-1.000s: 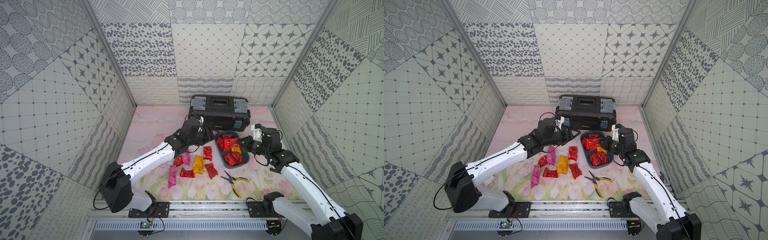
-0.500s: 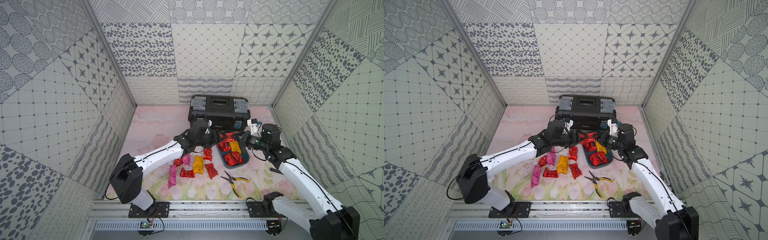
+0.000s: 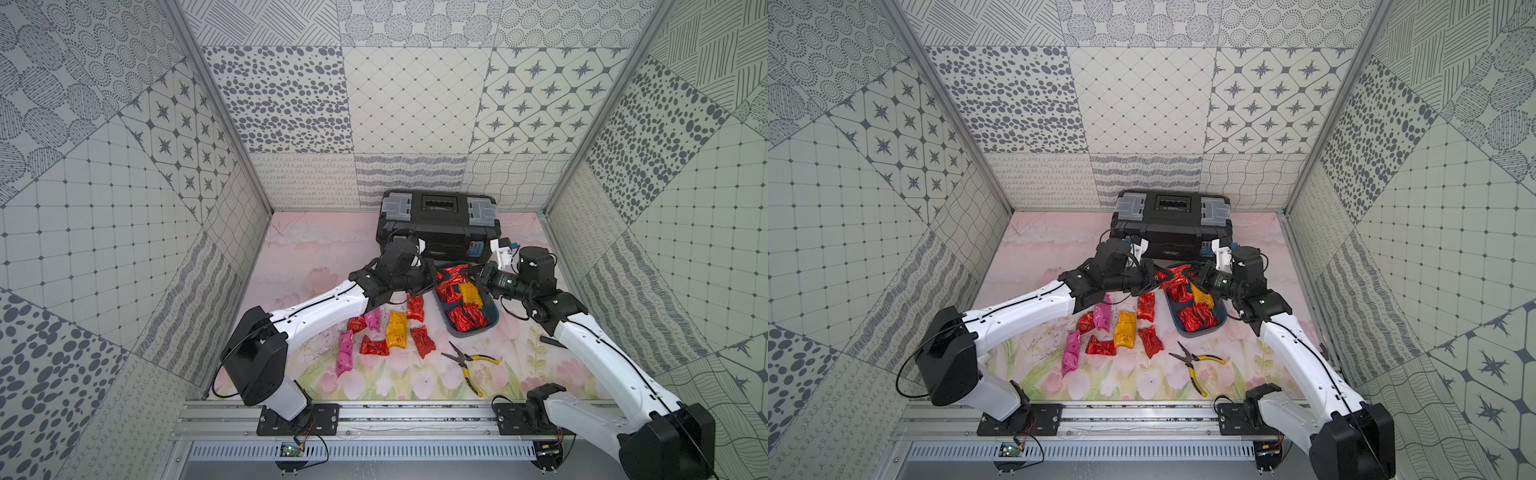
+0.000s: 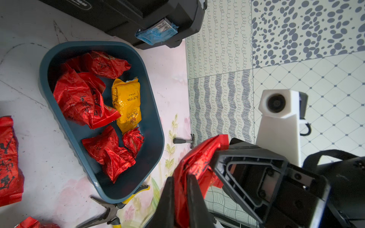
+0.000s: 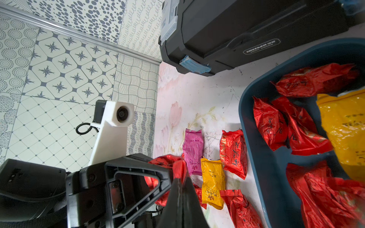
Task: Take the tea bags out of the storage box
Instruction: Pick up the tea bag from the storage box.
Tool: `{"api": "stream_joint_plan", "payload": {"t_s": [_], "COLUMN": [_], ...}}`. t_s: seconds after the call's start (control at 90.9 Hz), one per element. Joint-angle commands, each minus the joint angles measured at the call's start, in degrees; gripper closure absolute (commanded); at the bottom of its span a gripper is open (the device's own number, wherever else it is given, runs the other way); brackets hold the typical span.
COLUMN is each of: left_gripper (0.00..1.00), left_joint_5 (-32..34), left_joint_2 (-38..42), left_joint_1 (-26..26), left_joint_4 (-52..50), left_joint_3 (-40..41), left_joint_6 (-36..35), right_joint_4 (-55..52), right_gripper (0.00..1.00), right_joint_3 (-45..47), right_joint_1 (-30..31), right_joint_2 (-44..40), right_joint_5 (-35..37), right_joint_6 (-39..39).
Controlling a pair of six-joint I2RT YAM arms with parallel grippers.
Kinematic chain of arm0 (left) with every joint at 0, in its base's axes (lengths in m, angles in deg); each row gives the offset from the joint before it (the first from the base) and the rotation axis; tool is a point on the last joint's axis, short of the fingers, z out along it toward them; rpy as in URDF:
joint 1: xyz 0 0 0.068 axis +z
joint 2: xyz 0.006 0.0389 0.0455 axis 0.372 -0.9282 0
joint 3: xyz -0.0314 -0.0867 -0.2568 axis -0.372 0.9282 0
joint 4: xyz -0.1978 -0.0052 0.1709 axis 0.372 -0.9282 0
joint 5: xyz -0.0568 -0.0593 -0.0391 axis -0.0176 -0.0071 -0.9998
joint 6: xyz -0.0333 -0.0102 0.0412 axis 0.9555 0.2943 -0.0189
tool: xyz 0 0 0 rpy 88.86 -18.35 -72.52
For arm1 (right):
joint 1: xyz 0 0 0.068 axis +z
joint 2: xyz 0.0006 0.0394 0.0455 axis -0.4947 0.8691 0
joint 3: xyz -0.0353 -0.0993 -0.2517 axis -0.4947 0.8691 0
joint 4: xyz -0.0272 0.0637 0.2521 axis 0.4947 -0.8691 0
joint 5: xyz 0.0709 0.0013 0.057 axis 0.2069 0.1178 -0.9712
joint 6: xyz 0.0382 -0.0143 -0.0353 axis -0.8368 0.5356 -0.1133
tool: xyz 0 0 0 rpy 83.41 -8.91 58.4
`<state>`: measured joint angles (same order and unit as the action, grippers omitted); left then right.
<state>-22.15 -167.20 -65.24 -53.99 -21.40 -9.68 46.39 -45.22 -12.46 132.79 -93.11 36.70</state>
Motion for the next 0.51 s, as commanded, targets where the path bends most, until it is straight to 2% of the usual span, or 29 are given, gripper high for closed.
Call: {"api": "stream_joint_plan", "payload": {"t_s": [0.0, 0.044, 0.121, 0.374, 0.495], "left_gripper": [0.94, 0.94, 0.93, 0.93, 0.94], "left_joint_5": [1.32, 2.45, 5.7, 17.02, 21.62], "left_joint_2": [1.05, 1.43, 2.19, 8.2, 11.73], "left_joint_1": [-0.1, -0.1, 0.17, 4.76, 7.27], "left_joint_4": [1.86, 1.34, -1.16, -9.98, -10.63], "left_joint_3": [0.51, 1.15, 2.35, 11.91, 18.31], "left_joint_6": [-0.34, 0.1, 1.4, 12.1, 18.41], "right_joint_4": [-2.06, -2.68, -2.79, -7.07, -7.7], "right_gripper": [0.7, 0.61, 0.54, 0.51, 0.51], "right_joint_3": [-2.1, -1.91, -1.04, -0.31, -0.4], "right_joint_1": [0.4, 0.39, 0.34, 0.39, 0.39], "right_joint_2": [0.77, 0.91, 1.04, 1.14, 1.43], "right_joint_5": [2.69, 3.45, 4.49, 7.75, 8.04], "right_joint_6": [2.91, 3.43, 3.84, 6.6, 7.11]}}
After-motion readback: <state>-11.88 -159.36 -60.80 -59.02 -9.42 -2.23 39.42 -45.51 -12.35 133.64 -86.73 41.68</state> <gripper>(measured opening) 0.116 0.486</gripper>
